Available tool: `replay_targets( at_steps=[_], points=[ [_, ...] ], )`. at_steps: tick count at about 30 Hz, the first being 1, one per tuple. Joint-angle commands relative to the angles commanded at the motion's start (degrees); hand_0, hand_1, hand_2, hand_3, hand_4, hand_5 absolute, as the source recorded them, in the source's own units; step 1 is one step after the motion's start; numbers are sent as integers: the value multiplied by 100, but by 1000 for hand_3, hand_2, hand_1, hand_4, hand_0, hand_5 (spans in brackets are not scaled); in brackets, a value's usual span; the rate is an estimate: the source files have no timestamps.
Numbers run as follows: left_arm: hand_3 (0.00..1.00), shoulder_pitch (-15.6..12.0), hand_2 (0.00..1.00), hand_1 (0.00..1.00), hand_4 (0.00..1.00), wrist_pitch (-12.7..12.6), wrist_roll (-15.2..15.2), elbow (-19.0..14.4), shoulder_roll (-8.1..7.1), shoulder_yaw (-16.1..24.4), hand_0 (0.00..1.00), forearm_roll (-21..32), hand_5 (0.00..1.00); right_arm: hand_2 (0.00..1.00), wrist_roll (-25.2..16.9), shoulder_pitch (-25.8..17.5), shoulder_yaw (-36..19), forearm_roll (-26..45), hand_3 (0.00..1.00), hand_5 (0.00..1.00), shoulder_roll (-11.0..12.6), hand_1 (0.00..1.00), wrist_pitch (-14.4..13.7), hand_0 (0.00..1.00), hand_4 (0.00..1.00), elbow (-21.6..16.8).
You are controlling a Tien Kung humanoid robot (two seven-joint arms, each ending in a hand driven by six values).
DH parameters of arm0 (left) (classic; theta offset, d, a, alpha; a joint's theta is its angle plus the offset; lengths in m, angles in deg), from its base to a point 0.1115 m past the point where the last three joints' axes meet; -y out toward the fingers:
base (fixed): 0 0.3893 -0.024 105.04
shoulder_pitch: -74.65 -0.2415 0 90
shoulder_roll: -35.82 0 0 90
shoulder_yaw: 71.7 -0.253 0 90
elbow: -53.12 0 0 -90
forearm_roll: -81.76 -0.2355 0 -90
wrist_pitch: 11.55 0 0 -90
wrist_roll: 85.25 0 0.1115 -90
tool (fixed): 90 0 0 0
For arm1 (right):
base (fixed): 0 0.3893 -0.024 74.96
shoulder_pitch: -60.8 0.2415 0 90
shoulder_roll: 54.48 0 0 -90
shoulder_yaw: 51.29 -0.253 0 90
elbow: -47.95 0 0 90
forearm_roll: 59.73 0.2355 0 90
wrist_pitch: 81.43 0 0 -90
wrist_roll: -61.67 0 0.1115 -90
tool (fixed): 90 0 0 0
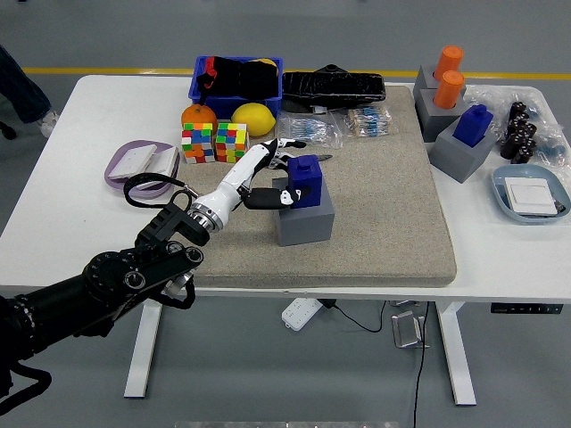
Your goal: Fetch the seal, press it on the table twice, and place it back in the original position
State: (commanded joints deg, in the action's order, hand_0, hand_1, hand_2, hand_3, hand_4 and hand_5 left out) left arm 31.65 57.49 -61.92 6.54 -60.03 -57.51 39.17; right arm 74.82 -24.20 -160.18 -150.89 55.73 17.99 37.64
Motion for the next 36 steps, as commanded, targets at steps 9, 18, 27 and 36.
replay_targets(
  at_steps=[9, 18, 27, 36],
  points=[
    [784, 4, 387, 459, 633, -4, 15, 38, 11, -66, 804, 3, 2, 740, -3, 6, -16, -16, 691, 512, 0, 730, -2, 797, 841, 0],
    [784, 63, 386, 460, 632, -22, -10, 38, -17, -161, 802, -89, 2, 739, -3, -6, -32, -29, 690, 512, -1, 729, -2, 796, 841, 0],
    [785, 64, 418, 498, 632, 30, -34, 61, 23, -223, 807, -78, 2, 738, -8, 9, -44, -26, 690, 511, -7, 729, 0, 796, 841, 0],
    [833, 56, 746, 806, 883, 145, -35, 113, 28, -189, 870, 13, 2, 738, -32, 4, -44, -27, 690, 511, -11, 729, 7, 796, 841, 0]
  ],
)
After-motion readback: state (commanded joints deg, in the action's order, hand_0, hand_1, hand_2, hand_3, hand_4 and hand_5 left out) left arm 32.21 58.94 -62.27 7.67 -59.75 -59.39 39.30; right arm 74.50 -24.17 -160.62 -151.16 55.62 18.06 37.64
